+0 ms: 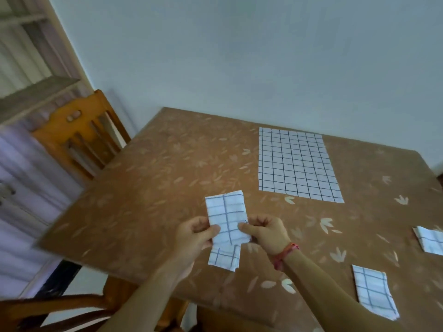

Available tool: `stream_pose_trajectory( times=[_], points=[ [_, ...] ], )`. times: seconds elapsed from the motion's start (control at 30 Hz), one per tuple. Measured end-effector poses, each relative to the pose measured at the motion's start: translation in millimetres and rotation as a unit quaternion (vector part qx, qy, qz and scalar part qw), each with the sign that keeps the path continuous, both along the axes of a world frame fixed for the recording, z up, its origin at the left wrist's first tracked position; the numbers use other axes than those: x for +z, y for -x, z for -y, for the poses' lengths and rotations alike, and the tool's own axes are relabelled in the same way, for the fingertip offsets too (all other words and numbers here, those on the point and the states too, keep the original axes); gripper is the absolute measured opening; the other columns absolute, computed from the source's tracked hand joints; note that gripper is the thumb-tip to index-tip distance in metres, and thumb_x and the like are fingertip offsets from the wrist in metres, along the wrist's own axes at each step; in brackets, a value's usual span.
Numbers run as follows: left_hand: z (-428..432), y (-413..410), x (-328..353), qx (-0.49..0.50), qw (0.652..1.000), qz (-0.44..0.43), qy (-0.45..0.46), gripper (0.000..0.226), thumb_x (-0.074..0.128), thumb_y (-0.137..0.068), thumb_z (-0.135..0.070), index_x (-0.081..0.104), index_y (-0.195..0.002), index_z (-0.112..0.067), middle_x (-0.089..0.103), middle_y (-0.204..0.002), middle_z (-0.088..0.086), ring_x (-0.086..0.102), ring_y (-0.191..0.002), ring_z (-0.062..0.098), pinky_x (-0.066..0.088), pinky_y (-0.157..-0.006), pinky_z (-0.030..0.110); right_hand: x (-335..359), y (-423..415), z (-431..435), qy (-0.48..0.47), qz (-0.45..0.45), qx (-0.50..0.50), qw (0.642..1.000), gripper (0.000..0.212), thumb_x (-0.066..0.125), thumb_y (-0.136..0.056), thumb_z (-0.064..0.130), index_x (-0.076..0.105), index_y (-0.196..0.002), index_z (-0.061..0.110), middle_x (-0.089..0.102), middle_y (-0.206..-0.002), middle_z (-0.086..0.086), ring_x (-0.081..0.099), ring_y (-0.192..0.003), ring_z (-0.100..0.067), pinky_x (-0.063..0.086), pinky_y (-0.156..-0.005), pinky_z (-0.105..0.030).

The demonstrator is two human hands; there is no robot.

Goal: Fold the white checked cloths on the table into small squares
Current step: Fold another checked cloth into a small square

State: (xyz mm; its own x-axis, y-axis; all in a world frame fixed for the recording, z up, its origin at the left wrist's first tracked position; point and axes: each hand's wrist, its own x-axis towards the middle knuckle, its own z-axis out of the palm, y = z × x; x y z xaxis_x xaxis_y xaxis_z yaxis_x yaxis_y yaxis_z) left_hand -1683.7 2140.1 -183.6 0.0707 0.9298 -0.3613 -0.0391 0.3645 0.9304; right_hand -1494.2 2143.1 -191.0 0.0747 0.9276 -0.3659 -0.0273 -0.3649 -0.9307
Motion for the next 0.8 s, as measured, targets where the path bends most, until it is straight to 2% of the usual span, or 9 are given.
stream_pose_trajectory(
  times=[0.07, 0.2, 0.33, 0.4, 0.47, 0.53, 0.63, 0.8],
  points=[
    [4, 16, 1, 0.029, 1.0, -0.007, -0.011, 0.012, 0.066, -0.089, -0.004, 0.071, -0.1, -0.005, 0.075, -0.097, 0.007, 0.072, -0.091, 0.023, 0.059, -0.082, 0.047, -2, 20, -2, 0.013, 0.006, 0.026, 1.0, 0.008, 0.075, -0.076, -0.002, 0.073, -0.083, -0.003, 0.074, -0.084, -0.017, 0.068, -0.07, -0.023, 0.057, -0.066, -0.031],
    [10, 58, 5, 0.048, 0.996, -0.064, -0.037, 0.01, 0.066, -0.09, -0.009, 0.073, -0.097, -0.013, 0.076, -0.093, 0.002, 0.072, -0.088, 0.02, 0.058, -0.081, 0.045, 3, 57, -10, 0.014, 0.011, 0.098, 0.995, 0.012, 0.077, -0.075, 0.001, 0.071, -0.085, -0.002, 0.073, -0.086, -0.018, 0.068, -0.072, -0.023, 0.057, -0.065, -0.029],
    [19, 105, 9, 0.029, 0.992, -0.12, -0.04, 0.01, 0.066, -0.091, -0.016, 0.075, -0.094, -0.02, 0.076, -0.092, -0.003, 0.072, -0.086, 0.015, 0.057, -0.072, 0.033, 20, 95, -22, 0.013, -0.009, 0.135, 0.991, 0.01, 0.075, -0.079, 0.006, 0.069, -0.087, 0.006, 0.074, -0.086, -0.013, 0.072, -0.076, -0.024, 0.06, -0.064, -0.033],
    [26, 125, 11, 0.035, 0.99, -0.132, -0.042, 0.012, 0.066, -0.09, -0.012, 0.076, -0.091, -0.019, 0.076, -0.088, -0.004, 0.071, -0.082, 0.011, 0.053, -0.065, 0.024, 26, 113, -27, 0.011, 0.009, 0.179, 0.984, 0.013, 0.075, -0.08, 0.007, 0.07, -0.092, 0.007, 0.075, -0.088, -0.011, 0.073, -0.08, -0.024, 0.061, -0.063, -0.034],
    [33, 145, 12, 0.05, 0.989, -0.131, -0.04, 0.012, 0.066, -0.089, -0.01, 0.076, -0.091, -0.018, 0.075, -0.088, -0.003, 0.071, -0.081, 0.009, 0.053, -0.065, 0.021, 25, 134, -30, -0.005, 0.049, 0.229, 0.972, 0.009, 0.073, -0.081, 0.005, 0.072, -0.089, 0.008, 0.075, -0.087, -0.009, 0.073, -0.078, -0.02, 0.061, -0.061, -0.032],
    [37, 160, 9, 0.082, 0.99, -0.11, -0.018, 0.01, 0.069, -0.088, -0.011, 0.076, -0.093, -0.015, 0.076, -0.09, -0.001, 0.071, -0.085, 0.013, 0.055, -0.069, 0.024, 23, 148, -33, -0.018, 0.059, 0.24, 0.969, 0.008, 0.072, -0.082, 0.004, 0.073, -0.09, 0.005, 0.075, -0.087, -0.011, 0.073, -0.079, -0.021, 0.061, -0.063, -0.033],
    [44, 185, 1, 0.147, 0.988, -0.014, 0.037, 0.017, 0.072, -0.085, -0.008, 0.072, -0.102, -0.007, 0.075, -0.097, 0.007, 0.072, -0.092, 0.021, 0.059, -0.078, 0.036, 20, 172, -40, -0.017, 0.051, 0.231, 0.971, 0.009, 0.072, -0.083, 0.006, 0.073, -0.092, 0.004, 0.075, -0.087, -0.012, 0.073, -0.08, -0.023, 0.061, -0.064, -0.034],
    [52, 207, -16, 0.231, 0.968, 0.069, 0.065, 0.023, 0.071, -0.085, -0.007, 0.069, -0.108, -0.005, 0.074, -0.1, 0.011, 0.072, -0.094, 0.024, 0.059, -0.08, 0.038, 11, 207, -50, -0.003, 0.061, 0.228, 0.972, 0.009, 0.072, -0.083, 0.005, 0.073, -0.091, 0.005, 0.075, -0.085, -0.011, 0.073, -0.077, -0.021, 0.06, -0.061, -0.03]
  ],
)
